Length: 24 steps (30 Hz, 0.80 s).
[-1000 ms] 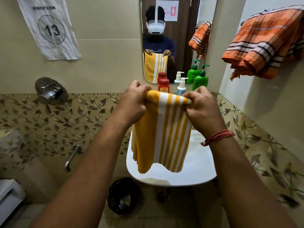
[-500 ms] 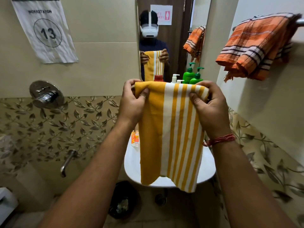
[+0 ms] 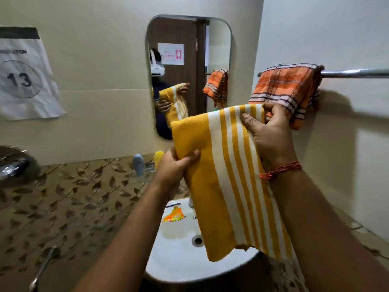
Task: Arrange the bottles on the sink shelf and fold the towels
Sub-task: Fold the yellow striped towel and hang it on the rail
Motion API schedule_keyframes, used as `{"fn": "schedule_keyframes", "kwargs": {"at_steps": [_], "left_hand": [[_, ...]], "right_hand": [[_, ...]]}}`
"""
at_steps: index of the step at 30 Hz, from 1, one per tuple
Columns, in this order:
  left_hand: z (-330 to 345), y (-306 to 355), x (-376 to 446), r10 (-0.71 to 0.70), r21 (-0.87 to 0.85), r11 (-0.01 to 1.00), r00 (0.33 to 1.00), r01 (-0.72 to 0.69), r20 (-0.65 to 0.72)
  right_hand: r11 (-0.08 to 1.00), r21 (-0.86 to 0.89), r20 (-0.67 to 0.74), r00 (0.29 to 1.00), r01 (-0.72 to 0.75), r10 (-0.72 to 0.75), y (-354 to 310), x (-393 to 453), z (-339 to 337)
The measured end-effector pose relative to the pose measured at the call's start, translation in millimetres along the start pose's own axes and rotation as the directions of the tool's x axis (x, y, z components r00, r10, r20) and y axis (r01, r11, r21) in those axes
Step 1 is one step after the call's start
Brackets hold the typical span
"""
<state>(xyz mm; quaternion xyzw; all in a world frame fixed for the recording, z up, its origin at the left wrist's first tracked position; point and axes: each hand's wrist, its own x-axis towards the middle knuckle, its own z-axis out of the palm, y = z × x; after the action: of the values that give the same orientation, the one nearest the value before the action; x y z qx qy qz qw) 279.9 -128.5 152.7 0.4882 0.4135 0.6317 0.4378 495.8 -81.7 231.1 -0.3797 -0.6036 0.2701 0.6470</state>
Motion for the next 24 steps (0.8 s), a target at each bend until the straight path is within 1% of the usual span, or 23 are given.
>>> {"fn": "schedule_keyframes", "kwargs": {"at_steps": [2,4,8,11,14,17,19,21,22,24], "left_hand": [[11,-3,10,0.073,-0.065,0.995,0.997,-0.072,0.015],[26,1,20,0.136,-0.068,0.989,0.988,-0.131,0.074],[66,12,45,0.206,-0.067,0.978,0.969,-0.198,0.135],[97,15,63,0.242,-0.114,0.968,0.957,-0.225,0.162],[128,16,78,0.304,-0.172,0.947,0.933,-0.273,0.192],[159,24,89,0.355,-0.246,0.924,0.895,-0.292,0.27],[181,33,97,0.401,-0.299,0.902,0.86,-0.311,0.315],[201,43,107,0.443,-0.341,0.88,0.83,-0.33,0.339],[212,48,112,0.465,-0.366,0.867,0.813,-0.338,0.35],[233,58,122,0.496,-0.392,0.849,0.789,-0.353,0.362]], "right_hand": [[0.997,-0.061,-0.055,0.997,0.046,-0.049,-3,0,-13],[0.984,-0.146,-0.126,0.985,0.101,-0.12,-7,1,-29],[0.949,-0.284,-0.24,0.948,0.135,-0.207,-19,5,-62],[0.926,-0.341,-0.272,0.925,0.164,-0.264,-27,8,-82],[0.877,-0.431,-0.287,0.89,0.211,-0.355,-36,14,-104],[0.795,-0.548,-0.295,0.829,0.26,-0.475,-51,19,-127],[0.717,-0.63,-0.293,0.763,0.299,-0.576,-65,22,-141],[0.616,-0.717,-0.267,0.687,0.326,-0.675,-78,26,-152],[0.57,-0.757,-0.257,0.657,0.318,-0.708,-84,30,-157],[0.522,-0.806,-0.258,0.63,0.277,-0.733,-95,41,-166]]}}
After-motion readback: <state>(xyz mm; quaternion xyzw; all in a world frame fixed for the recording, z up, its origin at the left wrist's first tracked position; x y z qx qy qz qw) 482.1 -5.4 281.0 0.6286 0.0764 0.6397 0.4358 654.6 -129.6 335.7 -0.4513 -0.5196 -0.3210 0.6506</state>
